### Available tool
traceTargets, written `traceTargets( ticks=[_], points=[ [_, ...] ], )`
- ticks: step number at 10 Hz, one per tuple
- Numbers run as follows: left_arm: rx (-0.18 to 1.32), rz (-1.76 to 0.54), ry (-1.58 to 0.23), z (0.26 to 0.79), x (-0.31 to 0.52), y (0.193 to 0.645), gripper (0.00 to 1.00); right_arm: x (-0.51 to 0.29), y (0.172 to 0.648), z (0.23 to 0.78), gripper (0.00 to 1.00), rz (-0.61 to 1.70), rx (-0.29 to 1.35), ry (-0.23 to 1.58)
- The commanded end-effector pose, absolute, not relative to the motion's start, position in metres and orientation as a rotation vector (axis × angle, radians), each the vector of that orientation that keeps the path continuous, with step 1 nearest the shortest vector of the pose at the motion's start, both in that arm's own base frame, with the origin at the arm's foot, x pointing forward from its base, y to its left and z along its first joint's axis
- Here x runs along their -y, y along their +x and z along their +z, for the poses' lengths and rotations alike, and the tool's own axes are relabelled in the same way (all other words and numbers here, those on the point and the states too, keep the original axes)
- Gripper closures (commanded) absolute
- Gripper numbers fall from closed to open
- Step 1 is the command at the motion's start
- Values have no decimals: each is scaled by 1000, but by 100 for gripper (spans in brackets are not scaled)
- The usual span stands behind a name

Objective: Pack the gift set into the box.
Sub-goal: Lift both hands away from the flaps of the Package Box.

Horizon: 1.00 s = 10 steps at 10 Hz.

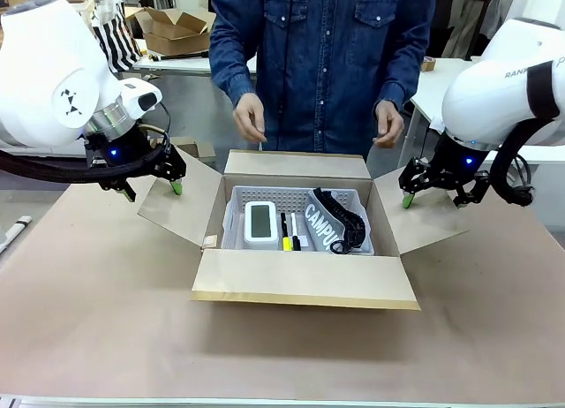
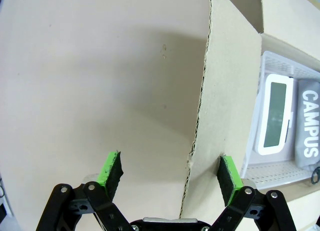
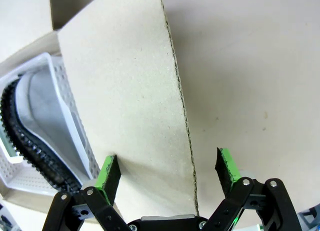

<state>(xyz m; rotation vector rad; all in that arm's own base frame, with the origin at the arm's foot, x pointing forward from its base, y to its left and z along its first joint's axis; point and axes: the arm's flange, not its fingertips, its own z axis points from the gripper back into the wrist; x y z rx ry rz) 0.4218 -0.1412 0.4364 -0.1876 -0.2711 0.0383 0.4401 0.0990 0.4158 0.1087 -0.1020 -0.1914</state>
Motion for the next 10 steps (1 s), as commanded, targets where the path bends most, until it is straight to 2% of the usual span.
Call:
traceTargets(
  ticks=[1,10],
  points=[
    [269,51,-171,438,141,421,0,-99,441,421,0,-204,103,83],
    [269,51,-171,438,141,421,0,-99,441,421,0,-204,103,83]
  ],
)
